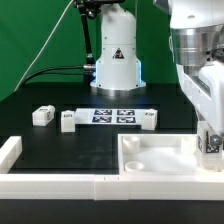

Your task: Assemble one leg

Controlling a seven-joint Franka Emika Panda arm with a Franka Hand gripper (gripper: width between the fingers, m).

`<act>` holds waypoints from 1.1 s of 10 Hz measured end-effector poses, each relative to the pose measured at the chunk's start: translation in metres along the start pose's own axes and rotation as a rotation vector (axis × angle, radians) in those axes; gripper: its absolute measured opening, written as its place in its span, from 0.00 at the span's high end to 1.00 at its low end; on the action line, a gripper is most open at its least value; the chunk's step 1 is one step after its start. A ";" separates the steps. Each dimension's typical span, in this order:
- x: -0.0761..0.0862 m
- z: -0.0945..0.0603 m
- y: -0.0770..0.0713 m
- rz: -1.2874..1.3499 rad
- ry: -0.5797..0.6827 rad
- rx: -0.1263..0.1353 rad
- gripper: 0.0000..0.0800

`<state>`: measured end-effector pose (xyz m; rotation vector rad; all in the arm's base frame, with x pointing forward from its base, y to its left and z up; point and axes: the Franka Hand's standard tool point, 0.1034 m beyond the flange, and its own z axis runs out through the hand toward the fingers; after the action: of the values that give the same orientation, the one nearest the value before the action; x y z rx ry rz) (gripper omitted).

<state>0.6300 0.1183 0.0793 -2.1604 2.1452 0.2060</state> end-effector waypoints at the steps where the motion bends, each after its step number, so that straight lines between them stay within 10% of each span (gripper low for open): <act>1: 0.000 0.000 0.000 -0.036 0.000 0.000 0.64; 3: 0.000 0.000 0.000 -0.145 0.002 -0.001 0.50; 4: 0.000 0.000 0.000 -0.270 0.002 -0.002 0.27; 11: -0.003 0.001 0.001 -1.108 0.008 -0.010 0.19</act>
Offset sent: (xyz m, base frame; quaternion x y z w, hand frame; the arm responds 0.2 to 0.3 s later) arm -0.0008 -0.0006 0.0014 -0.0077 -0.0023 -0.2323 0.9726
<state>0.6285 0.1212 0.0791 -2.9269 0.6775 0.1031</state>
